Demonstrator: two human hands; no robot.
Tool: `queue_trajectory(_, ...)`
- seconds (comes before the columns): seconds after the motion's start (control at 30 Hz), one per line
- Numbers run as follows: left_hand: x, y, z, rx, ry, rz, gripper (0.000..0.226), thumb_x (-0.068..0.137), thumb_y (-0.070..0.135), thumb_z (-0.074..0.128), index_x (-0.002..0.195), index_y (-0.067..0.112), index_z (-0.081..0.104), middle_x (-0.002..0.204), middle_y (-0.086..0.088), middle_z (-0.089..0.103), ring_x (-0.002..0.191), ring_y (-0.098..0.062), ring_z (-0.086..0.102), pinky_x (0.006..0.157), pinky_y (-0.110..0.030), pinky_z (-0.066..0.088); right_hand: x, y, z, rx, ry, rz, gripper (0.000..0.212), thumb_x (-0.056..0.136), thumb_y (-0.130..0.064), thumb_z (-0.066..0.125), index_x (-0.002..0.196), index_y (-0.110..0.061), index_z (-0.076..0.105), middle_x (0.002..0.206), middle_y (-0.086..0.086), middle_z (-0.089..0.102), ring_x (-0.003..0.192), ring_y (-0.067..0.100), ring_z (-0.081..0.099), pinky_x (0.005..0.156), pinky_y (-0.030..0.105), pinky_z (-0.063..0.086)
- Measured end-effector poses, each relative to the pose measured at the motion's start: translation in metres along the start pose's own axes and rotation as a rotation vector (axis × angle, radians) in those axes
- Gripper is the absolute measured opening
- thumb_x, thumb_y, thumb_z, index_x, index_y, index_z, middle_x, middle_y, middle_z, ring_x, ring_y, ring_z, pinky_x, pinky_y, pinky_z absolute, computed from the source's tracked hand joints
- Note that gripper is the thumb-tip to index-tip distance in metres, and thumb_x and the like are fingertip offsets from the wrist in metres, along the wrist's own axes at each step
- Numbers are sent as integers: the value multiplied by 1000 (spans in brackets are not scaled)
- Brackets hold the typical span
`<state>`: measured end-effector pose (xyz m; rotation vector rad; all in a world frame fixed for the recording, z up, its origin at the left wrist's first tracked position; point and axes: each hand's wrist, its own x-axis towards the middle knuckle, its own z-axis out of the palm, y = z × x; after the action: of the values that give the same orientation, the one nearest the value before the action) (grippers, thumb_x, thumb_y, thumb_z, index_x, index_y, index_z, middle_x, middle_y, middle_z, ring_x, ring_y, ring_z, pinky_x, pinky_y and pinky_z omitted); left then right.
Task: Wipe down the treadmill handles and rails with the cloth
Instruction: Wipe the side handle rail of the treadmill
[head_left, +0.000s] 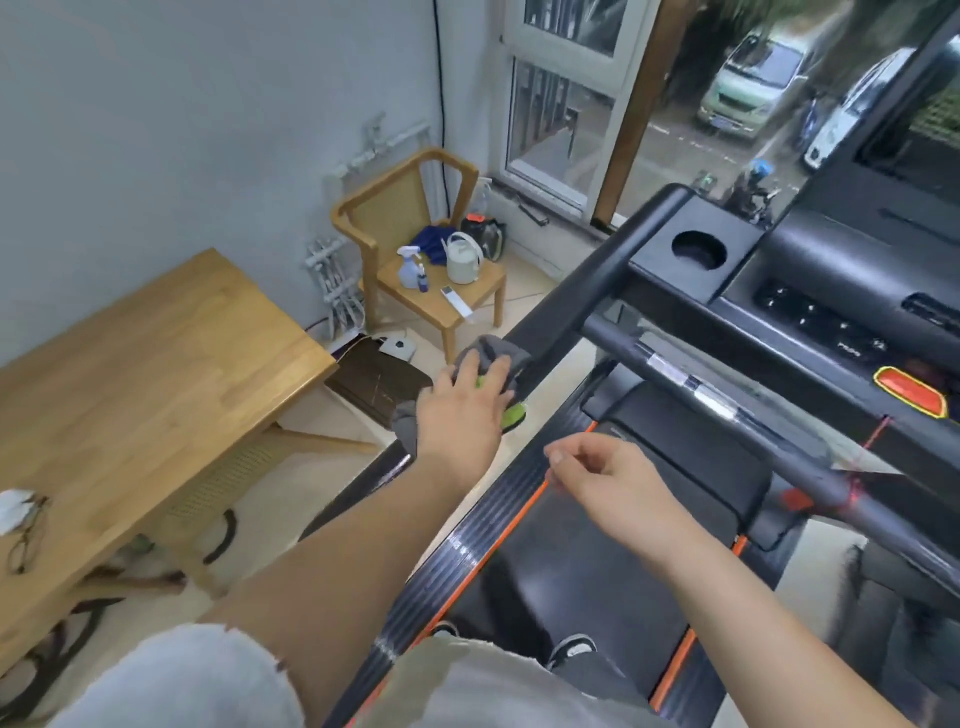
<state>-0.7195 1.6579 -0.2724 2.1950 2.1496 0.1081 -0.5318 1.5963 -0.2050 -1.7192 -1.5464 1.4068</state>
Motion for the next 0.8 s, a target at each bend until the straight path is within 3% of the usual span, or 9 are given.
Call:
queue_trajectory(0.1, 10, 20, -18, -14, -52, -21, 43, 110, 47, 27, 151, 32, 30, 146, 0, 49, 125, -30, 50, 86, -47, 54, 9, 5, -41, 79, 20, 8, 17, 100, -21, 61, 90, -21, 75, 92, 9, 75, 92, 32, 70, 90, 44, 57)
queue_trajectory(0.2, -3, 37, -39, -312, 22, 36, 39, 108, 45, 39, 147, 37, 40, 137, 11, 58, 120, -16, 55, 92, -41, 51, 21, 10, -74, 126, 49, 8, 18, 99, -17, 61, 89, -21, 75, 89, 4, 77, 75, 19, 69, 84, 39, 56)
queue_trajectory(0.27, -10, 62, -45, -707, 53, -97, 35, 108, 41, 45, 143, 36, 48, 122, 17, 61, 108, -5, 56, 94, -32, 47, 29, 16, -89, 137, 51, 6, 17, 99, -18, 62, 89, -21, 76, 91, 5, 76, 77, 14, 68, 83, 37, 56)
queue_trajectory(0.33, -8, 90, -42, -1090, 3, -310, 32, 108, 40, 45, 138, 31, 55, 116, 17, 63, 109, -2, 58, 96, -25, 45, 35, 20, -105, 124, 75, -5, 15, 98, -21, 64, 89, -24, 76, 92, 4, 75, 81, 12, 66, 81, 29, 54)
queue_trajectory(0.43, 6, 119, -34, -1285, -35, -500, 25, 108, 43, 45, 119, 31, 65, 109, 7, 70, 109, -14, 65, 100, -42, 52, 42, 22, -135, 52, 141, -27, 9, 95, -24, 68, 93, -28, 75, 91, -11, 74, 84, 5, 66, 73, 14, 48)
queue_trajectory(0.53, 28, 127, -40, -1286, 19, -476, 21, 108, 41, 46, 110, 33, 66, 104, 5, 71, 104, -14, 66, 101, -45, 53, 54, 32, -164, -137, 257, -18, 7, 93, -26, 70, 99, -29, 72, 96, -17, 68, 100, 10, 65, 84, 24, 48)
queue_trajectory(0.6, 49, 125, -54, -1192, 144, -304, 22, 108, 39, 47, 119, 30, 64, 108, 6, 70, 109, -15, 65, 101, -42, 51, 66, 44, -177, -307, 326, 10, 22, 90, -30, 73, 111, -29, 71, 110, -12, 64, 116, 16, 59, 96, 33, 48)
queue_trajectory(0.7, 87, 126, -72, -911, 270, -17, 37, 108, 41, 48, 143, 28, 51, 124, 5, 69, 115, -14, 61, 96, -34, 48, 78, 59, -189, -493, 243, 198, 64, 82, -45, 79, 140, -26, 58, 136, -2, 56, 132, 22, 50, 105, 43, 47)
queue_trajectory(0.8, 120, 137, -61, -543, 302, 215, 39, 106, 46, 48, 140, 27, 49, 114, -1, 69, 103, -21, 63, 83, -39, 52, 85, 71, -191, -552, 181, 332, 69, 75, -50, 82, 135, -26, 60, 133, -1, 58, 128, 23, 54, 100, 42, 51)
